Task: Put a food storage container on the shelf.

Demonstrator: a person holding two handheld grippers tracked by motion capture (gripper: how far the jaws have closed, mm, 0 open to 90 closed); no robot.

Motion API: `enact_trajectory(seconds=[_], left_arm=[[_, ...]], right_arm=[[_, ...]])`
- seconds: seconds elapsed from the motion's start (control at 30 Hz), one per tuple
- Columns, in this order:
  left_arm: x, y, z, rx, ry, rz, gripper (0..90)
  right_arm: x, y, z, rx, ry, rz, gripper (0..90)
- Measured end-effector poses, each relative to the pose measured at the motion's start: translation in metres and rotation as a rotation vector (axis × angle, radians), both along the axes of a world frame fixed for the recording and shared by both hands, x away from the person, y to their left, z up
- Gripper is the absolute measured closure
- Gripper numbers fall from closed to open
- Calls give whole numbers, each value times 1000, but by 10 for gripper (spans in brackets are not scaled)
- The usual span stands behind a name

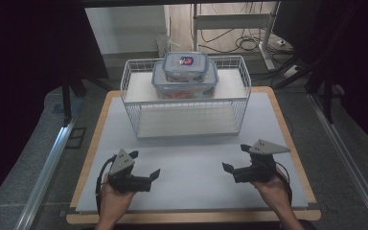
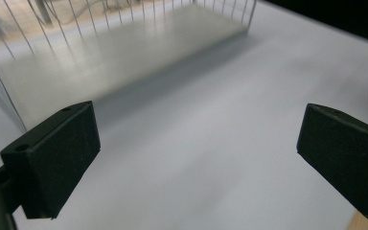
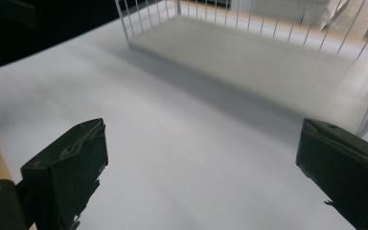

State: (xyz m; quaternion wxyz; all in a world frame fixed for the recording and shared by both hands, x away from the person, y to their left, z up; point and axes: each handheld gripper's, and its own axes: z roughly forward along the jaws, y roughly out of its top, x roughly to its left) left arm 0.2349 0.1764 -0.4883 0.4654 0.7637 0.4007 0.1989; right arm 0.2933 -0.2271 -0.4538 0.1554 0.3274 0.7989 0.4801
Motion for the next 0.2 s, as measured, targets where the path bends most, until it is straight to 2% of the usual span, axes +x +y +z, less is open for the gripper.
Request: enact_trajectory(seconds=[0.1,0.17,0.2], left_arm=[[-6,2,-18,45,37,8,10],[-5,1,-22,62,46,13,9],[-5,1,-22,62,46,13,9]], right_arm=[[-3,-4,-23,-30,47,-9,32],[-2,-5,-30,-32,75,7,31],[-1,-4,-31,-44,69,6,31]])
